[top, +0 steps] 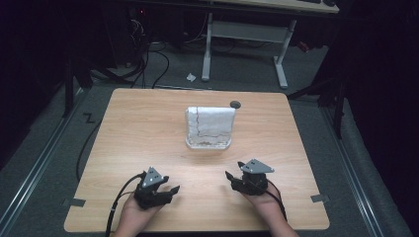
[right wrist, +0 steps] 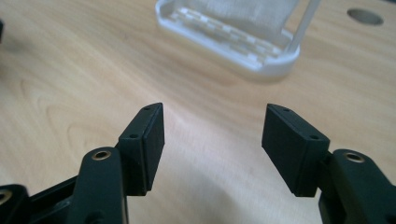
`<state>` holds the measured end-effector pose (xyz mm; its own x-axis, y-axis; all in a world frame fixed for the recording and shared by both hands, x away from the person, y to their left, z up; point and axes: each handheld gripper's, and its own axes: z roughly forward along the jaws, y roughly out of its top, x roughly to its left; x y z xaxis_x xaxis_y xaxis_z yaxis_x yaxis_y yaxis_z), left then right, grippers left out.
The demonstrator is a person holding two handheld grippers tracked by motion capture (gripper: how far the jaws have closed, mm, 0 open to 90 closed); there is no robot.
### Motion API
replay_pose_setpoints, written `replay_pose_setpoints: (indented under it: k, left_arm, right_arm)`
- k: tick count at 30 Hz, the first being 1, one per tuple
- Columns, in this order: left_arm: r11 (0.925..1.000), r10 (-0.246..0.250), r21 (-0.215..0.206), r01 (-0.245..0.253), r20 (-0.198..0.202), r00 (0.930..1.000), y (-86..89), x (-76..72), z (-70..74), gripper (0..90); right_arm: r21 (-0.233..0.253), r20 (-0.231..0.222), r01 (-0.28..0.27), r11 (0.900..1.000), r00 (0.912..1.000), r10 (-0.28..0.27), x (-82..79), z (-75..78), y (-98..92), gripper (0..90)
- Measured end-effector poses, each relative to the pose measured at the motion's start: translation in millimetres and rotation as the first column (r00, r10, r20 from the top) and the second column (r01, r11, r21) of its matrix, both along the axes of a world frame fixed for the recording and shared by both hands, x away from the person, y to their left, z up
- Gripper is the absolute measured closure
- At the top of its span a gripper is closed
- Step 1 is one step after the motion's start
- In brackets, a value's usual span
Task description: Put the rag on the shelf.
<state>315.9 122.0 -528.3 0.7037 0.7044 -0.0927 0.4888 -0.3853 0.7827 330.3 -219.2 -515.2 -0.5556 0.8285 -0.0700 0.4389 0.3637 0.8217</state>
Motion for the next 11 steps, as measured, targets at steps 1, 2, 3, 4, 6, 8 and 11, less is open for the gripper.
replay_pose_setpoints:
  k: [1, 2, 3, 4, 6, 8, 11]
  left_arm:
    - [1.0000, -0.007, 0.002, 0.007, 0.008, 0.9999, 0.7, -1.6, 1.0, 43.1]
    - [1.0000, -0.001, -0.001, 0.001, 0.022, 0.9998, 1.2, -1.7, 1.7, 42.8]
    - [1.0000, 0.006, -0.001, -0.006, 0.022, 0.9997, 2.3, 0.8, 2.6, 42.8]
    - [0.9998, 0.012, -0.016, -0.012, 0.017, 0.9998, 3.5, 3.5, 3.1, 42.8]
    - [0.9989, 0.020, -0.043, -0.020, -0.002, 0.9998, 5.8, 8.3, 2.4, 42.8]
    - [0.9987, 0.024, -0.044, -0.025, -0.012, 0.9996, 6.4, 11.4, -0.4, 42.7]
    - [0.9990, 0.031, -0.032, -0.032, -0.014, 0.9994, 5.4, 12.5, -4.2, 41.3]
  right_arm:
    - [-0.011, -0.008, -0.008, 1.000, 0.9999, 0.008, -2.3, -2.0, -1.3, 39.8]
    - [-0.024, -0.008, -0.016, 1.000, 0.9998, 0.016, -3.9, -3.4, -2.4, 39.8]
    - [-0.029, -0.005, -0.019, 0.999, 0.9998, 0.019, -4.9, -4.7, -3.6, 39.8]
    - [-0.029, -0.007, -0.018, 0.999, 0.9998, 0.018, -4.3, -6.4, -5.2, 40.0]
    - [-0.028, -0.019, -0.011, 1.000, 0.9998, 0.010, -1.3, -9.2, -6.3, 40.0]
    - [-0.032, -0.030, -0.001, 0.999, 0.9995, 0.000, 1.9, -12.3, -6.9, 39.7]
    - [-0.029, -0.032, 0.000, 1.000, 0.9995, -0.001, 3.0, -14.4, -7.7, 39.3]
